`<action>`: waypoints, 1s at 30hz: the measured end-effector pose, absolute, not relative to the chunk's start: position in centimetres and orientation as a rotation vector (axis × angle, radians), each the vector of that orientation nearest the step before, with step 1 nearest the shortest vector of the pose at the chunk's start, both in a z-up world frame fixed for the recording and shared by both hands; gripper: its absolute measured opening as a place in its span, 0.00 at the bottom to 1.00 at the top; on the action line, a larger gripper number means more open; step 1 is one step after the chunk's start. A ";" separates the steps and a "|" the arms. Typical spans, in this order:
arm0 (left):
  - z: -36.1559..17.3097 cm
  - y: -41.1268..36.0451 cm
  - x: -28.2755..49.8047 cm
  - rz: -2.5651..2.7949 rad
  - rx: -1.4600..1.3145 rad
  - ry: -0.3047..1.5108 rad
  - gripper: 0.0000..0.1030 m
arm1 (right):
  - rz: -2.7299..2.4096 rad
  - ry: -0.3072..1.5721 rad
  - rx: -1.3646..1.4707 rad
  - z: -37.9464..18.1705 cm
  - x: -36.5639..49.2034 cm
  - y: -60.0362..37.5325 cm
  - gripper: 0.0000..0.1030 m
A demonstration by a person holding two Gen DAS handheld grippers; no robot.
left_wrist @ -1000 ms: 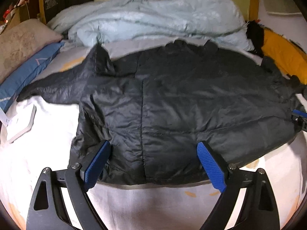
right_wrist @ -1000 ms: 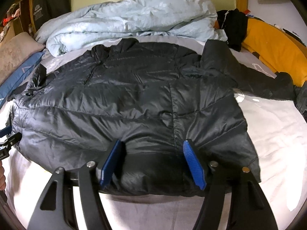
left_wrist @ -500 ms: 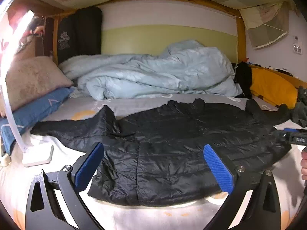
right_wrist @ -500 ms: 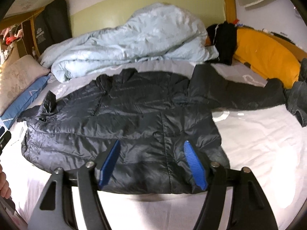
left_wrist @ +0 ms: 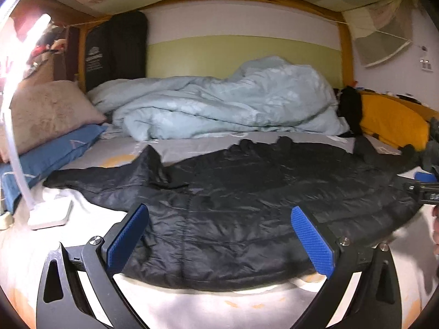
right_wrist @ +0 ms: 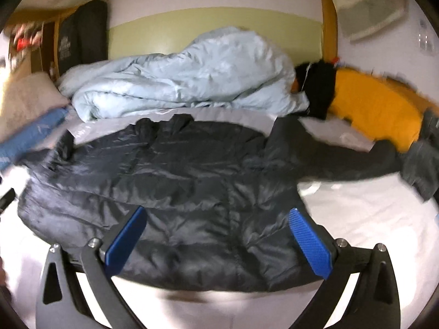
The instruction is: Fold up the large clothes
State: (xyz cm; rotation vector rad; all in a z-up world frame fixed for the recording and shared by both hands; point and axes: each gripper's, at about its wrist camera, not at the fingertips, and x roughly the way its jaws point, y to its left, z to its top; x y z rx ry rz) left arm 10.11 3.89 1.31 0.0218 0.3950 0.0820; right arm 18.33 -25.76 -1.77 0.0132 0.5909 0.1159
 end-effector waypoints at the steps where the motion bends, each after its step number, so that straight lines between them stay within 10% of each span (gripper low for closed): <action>1: 1.4 4.0 10.1 0.084 0.025 0.395 1.00 | 0.120 0.605 0.032 -1.6 18.5 -26.1 1.00; 30: 3.6 -3.4 16.1 -0.078 0.032 0.301 1.00 | -0.229 0.781 0.321 -1.8 31.3 -49.7 0.74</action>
